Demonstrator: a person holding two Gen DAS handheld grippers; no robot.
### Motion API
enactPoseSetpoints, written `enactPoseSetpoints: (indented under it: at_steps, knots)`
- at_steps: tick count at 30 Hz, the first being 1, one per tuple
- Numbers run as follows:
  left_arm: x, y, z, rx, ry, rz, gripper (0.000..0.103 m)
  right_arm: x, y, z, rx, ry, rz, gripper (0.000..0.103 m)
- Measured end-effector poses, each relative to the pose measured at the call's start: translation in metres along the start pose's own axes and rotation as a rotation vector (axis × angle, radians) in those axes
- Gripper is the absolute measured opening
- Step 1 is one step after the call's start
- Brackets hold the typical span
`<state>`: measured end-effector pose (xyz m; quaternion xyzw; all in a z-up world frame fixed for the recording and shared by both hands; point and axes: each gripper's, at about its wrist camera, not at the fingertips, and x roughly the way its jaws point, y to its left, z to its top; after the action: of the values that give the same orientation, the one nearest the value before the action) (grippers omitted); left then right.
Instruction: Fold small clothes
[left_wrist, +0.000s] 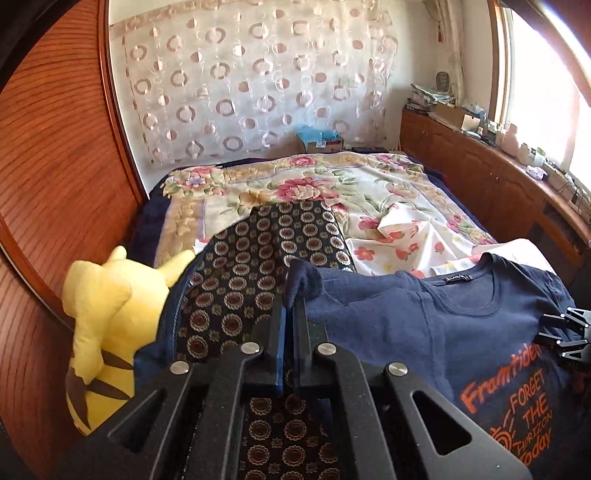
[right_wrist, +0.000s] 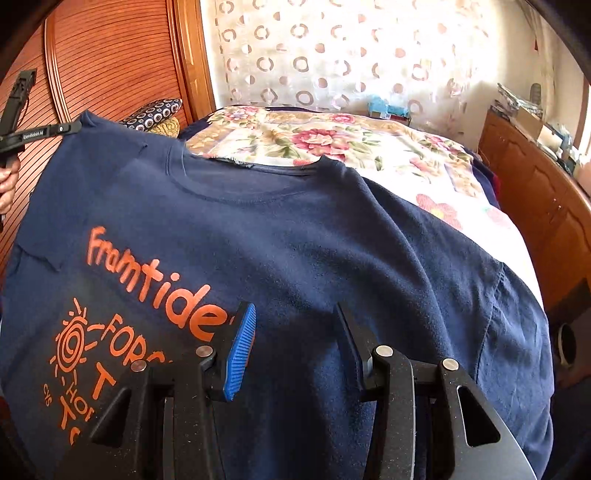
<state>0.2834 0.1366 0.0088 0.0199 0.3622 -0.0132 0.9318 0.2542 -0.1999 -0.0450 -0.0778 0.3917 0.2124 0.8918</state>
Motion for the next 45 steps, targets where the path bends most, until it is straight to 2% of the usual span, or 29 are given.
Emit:
enactPoseSetpoints:
  at_steps: [2, 4, 6, 8, 10, 12, 14, 16, 18, 24, 28, 30, 33, 39, 45]
  knots:
    - [-0.003, 0.002, -0.002, -0.019, -0.012, -0.010, 0.004, 0.000, 0.000, 0.000, -0.001, 0.000, -0.001, 0.045]
    - [-0.009, 0.004, -0.003, -0.033, -0.029, -0.008, 0.015, 0.000, -0.001, 0.000, -0.004, 0.001, -0.004, 0.045]
    - [-0.017, 0.005, -0.004, -0.039, -0.055, 0.002, 0.017, 0.000, 0.000, 0.001, -0.009, 0.003, -0.010, 0.045]
    - [-0.028, 0.002, -0.008, -0.040, -0.098, -0.012, 0.026, 0.001, 0.001, 0.001, -0.012, 0.004, -0.014, 0.046]
    - [-0.039, -0.004, -0.013, -0.042, -0.130, -0.044, 0.039, 0.001, 0.001, 0.000, -0.014, 0.003, -0.015, 0.046]
    - [-0.047, -0.013, -0.018, -0.048, -0.140, -0.070, 0.039, 0.001, 0.001, 0.000, -0.015, 0.002, -0.017, 0.046]
    - [-0.053, -0.024, -0.026, -0.049, -0.147, -0.062, 0.042, 0.001, 0.001, 0.000, -0.015, 0.002, -0.016, 0.046]
    - [-0.055, -0.038, -0.036, -0.035, -0.156, -0.097, 0.072, 0.001, 0.001, 0.000, -0.014, 0.002, -0.015, 0.046]
    - [-0.055, -0.049, -0.042, -0.026, -0.152, -0.127, 0.081, 0.001, 0.000, -0.001, -0.013, 0.001, -0.015, 0.046]
    - [-0.041, -0.092, -0.063, 0.020, -0.090, -0.196, 0.081, -0.004, -0.005, -0.001, 0.011, -0.009, -0.029, 0.046]
    - [-0.025, -0.118, -0.075, 0.065, -0.026, -0.227, 0.081, -0.031, -0.017, -0.004, 0.051, -0.057, -0.024, 0.046]
    - [-0.018, -0.128, -0.081, 0.086, 0.000, -0.234, 0.081, -0.046, -0.027, -0.007, 0.060, -0.078, -0.058, 0.046]
    - [-0.008, -0.138, -0.089, 0.100, 0.043, -0.243, 0.081, -0.063, -0.050, -0.018, 0.087, -0.090, -0.125, 0.054]
    - [0.004, -0.148, -0.098, 0.129, 0.089, -0.250, 0.081, -0.086, -0.108, -0.058, 0.213, -0.056, -0.269, 0.055]
    - [0.010, -0.153, -0.104, 0.147, 0.113, -0.243, 0.081, -0.091, -0.137, -0.094, 0.294, 0.002, -0.304, 0.055]
